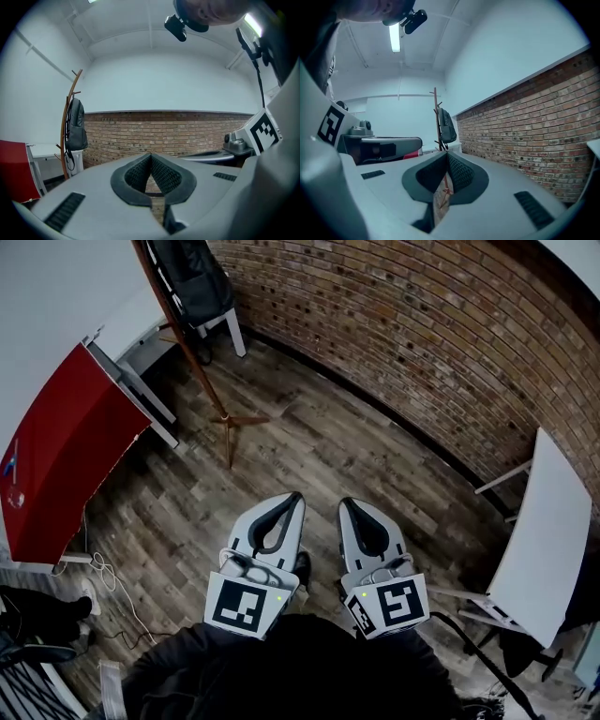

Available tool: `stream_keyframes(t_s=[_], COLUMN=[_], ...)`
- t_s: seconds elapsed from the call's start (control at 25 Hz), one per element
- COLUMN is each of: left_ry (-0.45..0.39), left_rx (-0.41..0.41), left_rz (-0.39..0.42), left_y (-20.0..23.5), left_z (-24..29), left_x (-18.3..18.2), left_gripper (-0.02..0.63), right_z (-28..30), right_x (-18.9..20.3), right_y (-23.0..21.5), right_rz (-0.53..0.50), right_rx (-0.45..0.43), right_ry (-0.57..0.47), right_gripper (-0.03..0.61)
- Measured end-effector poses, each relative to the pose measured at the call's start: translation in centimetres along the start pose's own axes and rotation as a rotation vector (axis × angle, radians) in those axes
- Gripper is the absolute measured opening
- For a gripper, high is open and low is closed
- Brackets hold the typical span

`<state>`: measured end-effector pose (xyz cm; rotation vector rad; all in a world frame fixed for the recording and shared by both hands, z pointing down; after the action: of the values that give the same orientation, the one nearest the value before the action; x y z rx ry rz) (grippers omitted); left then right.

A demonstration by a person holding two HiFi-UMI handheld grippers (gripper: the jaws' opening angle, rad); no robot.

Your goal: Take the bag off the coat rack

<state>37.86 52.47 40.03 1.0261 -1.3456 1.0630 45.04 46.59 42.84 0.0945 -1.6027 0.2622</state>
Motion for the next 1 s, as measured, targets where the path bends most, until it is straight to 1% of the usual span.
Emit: stream_keyframes(t_s=[0.2, 0.36, 0.48, 0.6, 0.76, 0.88, 1.0], left_ry=[-0.027, -0.036, -0.044, -0.04, -0.026, -0.006, 0.018], left_rx=[-0.03, -0.044, -0.068, -0.083, -0.091, -0.093, -0.09], left_rz=[-0.023, -0.027, -0.036, -0.033, -0.023, -0.022, -0.03], left_y=[5.2, 8.3, 10.1, 11.0, 11.6, 11.9, 11.6], left_z=[5.6, 8.5, 10.3, 12.4, 16.2, 20.1, 24.8], left_x=[-1.4, -2.2, -2.6, -2.5, -1.7, -1.2, -1.0], left_gripper=[0.009, 0.009, 0.009, 0.009, 0.009, 0.009, 0.009], right_z=[7.4, 11.7, 14.1, 15.8, 18.1, 20.2, 22.1], right_x=[-2.0, -3.6, -4.3, -4.5, -4.1, -4.0, -4.5], right_y=[-2.3, -3.6, -4.6, -6.1, -9.4, -13.0, -17.5], right_rz=[-0.03, -0.046, -0.059, -0.063, -0.054, -0.045, -0.026], right_rx=[-0.047, -0.061, -0.079, -0.091, -0.095, -0.098, -0.101], right_ry=[0.022, 0.018, 0.019, 0.015, 0.01, 0.003, 0.0], right_gripper=[0.008, 0.008, 0.008, 0.008, 0.008, 0.008, 0.008])
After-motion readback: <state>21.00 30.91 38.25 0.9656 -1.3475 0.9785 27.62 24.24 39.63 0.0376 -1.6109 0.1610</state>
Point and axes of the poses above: the fingertips, and each gripper's own axes: z forward along the fingers, y to its left, x out of its underside, the point moved 3 cm from there along -z, backward along the fingers, and after that the axes turned 7 degrees about -x, right-handed, at the moved point
